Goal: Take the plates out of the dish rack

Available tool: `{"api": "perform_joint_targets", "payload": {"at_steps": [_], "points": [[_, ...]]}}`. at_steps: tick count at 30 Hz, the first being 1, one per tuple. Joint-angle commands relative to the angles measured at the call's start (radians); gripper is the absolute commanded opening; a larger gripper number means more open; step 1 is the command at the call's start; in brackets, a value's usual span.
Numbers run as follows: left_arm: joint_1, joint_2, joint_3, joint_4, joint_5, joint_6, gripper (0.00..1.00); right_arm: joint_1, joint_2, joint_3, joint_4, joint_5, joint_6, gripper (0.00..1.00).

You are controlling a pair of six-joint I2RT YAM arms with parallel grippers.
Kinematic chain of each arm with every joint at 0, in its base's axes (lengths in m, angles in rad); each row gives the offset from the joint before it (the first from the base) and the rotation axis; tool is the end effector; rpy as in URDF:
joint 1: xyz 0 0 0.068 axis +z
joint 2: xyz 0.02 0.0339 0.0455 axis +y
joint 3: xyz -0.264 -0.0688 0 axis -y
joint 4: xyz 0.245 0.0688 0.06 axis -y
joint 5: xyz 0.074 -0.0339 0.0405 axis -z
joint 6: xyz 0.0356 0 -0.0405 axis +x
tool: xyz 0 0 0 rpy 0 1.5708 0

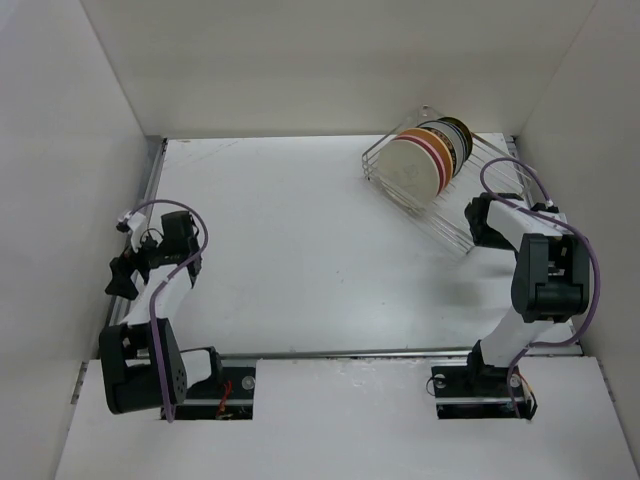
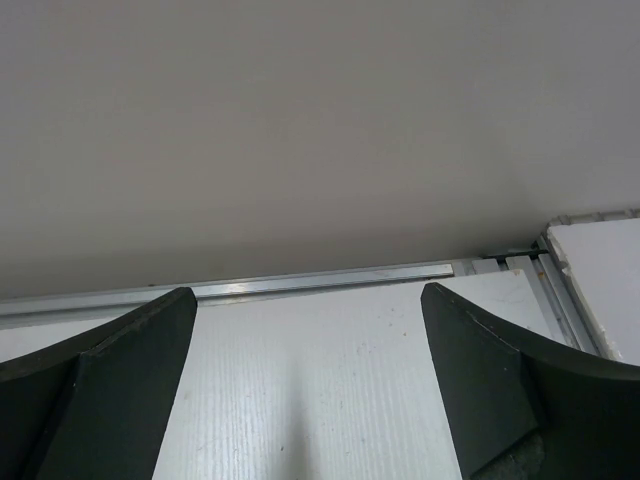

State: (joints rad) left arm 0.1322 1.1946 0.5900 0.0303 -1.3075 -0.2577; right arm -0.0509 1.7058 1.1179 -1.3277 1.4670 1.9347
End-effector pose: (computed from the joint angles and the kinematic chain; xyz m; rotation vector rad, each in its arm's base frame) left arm 0.2221 0.0642 0.2239 -1.0571 1.5793 1.2814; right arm 0.2643 -0.0489 0.2160 1.3553 1.2218 -1.2095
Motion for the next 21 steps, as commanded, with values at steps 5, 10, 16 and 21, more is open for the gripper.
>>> {"api": "perform_joint_targets", "payload": {"at_steps": [5,10,16,21], "points": [[0.003,0.202,0.291,-0.64,-0.209,-0.672,1.0,0.005,-0.012,0.033,-0.051,0.09,0.017,1.0],[-0.045,0.514,0.595,-1.606,-0.294,-1.514,1.0,-0.004,-0.012,0.033,-0.051,0.09,0.006,1.0],[-0.082,0.648,0.838,-1.618,-0.297,-1.122,1.0,0.045,-0.084,0.102,-0.051,0.09,-0.129,1.0],[-0.178,0.424,0.879,-1.618,-0.351,-1.051,1.0,0.144,-0.256,0.15,-0.051,0.138,-0.239,1.0]]}}
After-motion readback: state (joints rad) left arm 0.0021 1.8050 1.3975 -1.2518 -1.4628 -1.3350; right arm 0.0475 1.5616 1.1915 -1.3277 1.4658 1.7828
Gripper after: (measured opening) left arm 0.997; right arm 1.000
